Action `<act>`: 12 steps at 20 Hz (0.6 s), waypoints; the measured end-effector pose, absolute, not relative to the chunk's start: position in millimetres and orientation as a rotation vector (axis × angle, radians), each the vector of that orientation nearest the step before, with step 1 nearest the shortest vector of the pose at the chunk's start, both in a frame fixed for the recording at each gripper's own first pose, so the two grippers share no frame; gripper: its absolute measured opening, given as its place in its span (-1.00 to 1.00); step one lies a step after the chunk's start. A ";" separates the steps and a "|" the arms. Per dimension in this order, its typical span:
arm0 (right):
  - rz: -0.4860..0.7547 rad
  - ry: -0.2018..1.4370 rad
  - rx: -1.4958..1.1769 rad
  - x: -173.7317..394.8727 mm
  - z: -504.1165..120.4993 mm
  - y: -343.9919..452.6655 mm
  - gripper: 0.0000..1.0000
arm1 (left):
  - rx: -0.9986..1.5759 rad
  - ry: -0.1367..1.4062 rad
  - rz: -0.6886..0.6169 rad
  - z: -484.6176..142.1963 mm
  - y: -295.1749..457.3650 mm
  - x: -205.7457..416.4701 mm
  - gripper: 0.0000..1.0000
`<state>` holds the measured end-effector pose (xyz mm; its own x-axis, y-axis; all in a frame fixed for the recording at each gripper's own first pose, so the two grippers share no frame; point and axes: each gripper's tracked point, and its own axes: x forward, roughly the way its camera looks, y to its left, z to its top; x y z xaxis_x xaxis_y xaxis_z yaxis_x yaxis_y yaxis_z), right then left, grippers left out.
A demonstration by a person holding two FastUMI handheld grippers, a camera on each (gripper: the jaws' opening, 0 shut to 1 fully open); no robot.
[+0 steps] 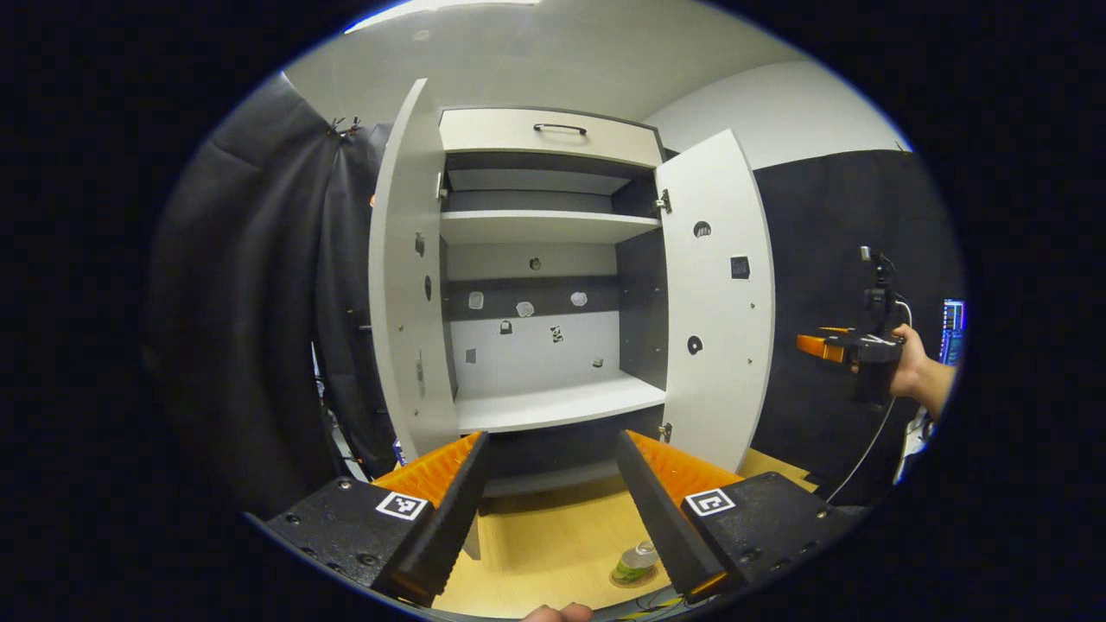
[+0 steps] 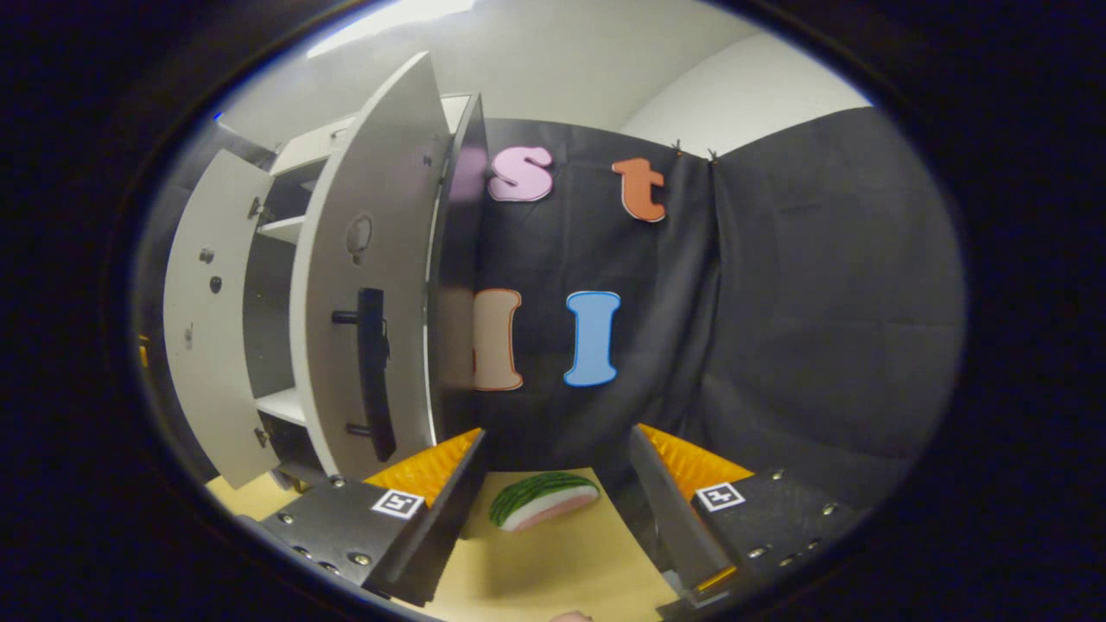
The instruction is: Grasp the bottle in the cabinet with the left hand and place it on the coaster, then close the right door with the right hand and the left door with the left hand.
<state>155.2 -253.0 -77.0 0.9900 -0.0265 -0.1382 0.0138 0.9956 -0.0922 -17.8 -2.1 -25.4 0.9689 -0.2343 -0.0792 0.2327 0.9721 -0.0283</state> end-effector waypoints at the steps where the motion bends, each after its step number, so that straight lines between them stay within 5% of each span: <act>1: 0.008 0.140 -0.080 165.1 -78.8 -249.4 0.97 | -0.028 0.084 -0.236 -26.9 0.3 -19.9 0.86; 8: 0.186 0.097 0.010 197.9 -61.3 -168.2 0.97 | 0.026 0.036 -0.149 -13.2 40.0 -17.5 0.86; 10: 0.192 0.080 -0.066 204.1 -54.4 -158.1 0.69 | 0.031 0.011 -0.121 -6.5 52.2 -22.3 0.86; 12: 0.181 0.104 -0.043 199.7 -57.0 -146.7 0.75 | 0.019 0.011 -0.099 -5.7 61.6 -27.9 0.85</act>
<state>199.7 -146.7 -57.0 0.9783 0.1773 -0.1070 -0.1817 0.9828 -0.0336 -27.9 61.6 -5.7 0.9950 -0.0991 -0.0116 0.0993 0.9949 0.0187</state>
